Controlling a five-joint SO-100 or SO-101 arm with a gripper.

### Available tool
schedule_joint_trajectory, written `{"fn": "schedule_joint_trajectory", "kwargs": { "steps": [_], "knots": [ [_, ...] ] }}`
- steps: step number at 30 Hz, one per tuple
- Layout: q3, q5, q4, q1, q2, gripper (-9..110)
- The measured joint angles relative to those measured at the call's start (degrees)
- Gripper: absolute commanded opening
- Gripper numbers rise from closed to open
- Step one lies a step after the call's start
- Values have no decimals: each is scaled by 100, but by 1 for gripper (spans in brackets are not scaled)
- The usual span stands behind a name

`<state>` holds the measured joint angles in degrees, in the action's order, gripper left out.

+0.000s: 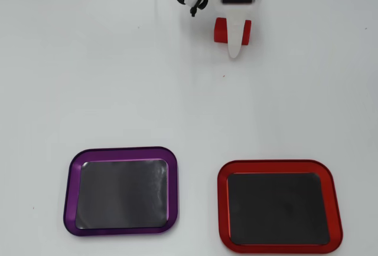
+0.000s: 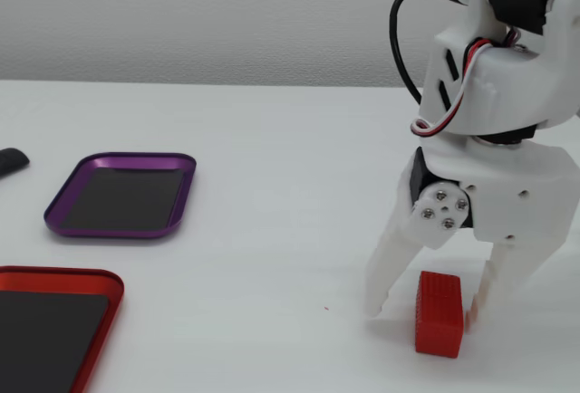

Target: Grasp a red block and put it in the left red dish.

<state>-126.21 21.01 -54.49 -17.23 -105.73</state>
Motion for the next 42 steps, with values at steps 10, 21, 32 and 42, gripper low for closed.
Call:
{"fn": "schedule_joint_trajectory", "kwargs": {
  "steps": [10, 21, 32, 42],
  "knots": [
    [-18, -782, 114, 0, 53, 16],
    [-18, -932, 571, 9, 53, -1],
    [246, -2030, 1934, 281, -984, -1],
    [686, -2496, 4210, 343, -870, -1]
  ]
}}
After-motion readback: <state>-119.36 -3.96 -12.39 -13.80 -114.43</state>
